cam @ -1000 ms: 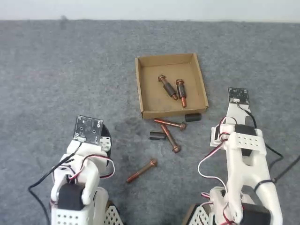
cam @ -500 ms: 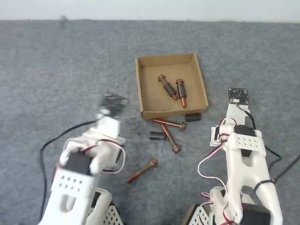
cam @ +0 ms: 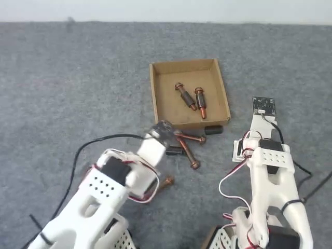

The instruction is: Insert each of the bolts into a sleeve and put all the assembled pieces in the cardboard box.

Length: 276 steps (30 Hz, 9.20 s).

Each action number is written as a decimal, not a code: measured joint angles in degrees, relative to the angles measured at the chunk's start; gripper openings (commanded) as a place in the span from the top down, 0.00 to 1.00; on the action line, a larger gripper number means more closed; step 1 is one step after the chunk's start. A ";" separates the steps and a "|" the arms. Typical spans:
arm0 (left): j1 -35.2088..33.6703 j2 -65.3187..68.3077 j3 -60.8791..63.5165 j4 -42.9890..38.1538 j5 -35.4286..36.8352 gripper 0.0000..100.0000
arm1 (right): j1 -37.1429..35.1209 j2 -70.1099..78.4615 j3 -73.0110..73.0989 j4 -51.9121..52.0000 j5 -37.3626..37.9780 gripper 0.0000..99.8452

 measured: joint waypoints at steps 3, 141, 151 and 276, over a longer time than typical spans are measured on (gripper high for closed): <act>2.64 2.11 0.00 0.00 -0.18 0.82 | 0.00 0.00 0.00 0.00 0.00 0.99; -30.15 10.81 15.30 -58.99 30.42 0.99 | -17.05 41.41 -1.05 -122.20 0.00 0.99; -32.44 22.51 8.97 -59.52 30.77 0.99 | -18.99 47.21 -1.49 -124.04 0.00 0.99; -7.12 -25.67 21.10 -59.69 26.73 0.99 | -45.54 30.59 34.02 -129.05 0.00 0.99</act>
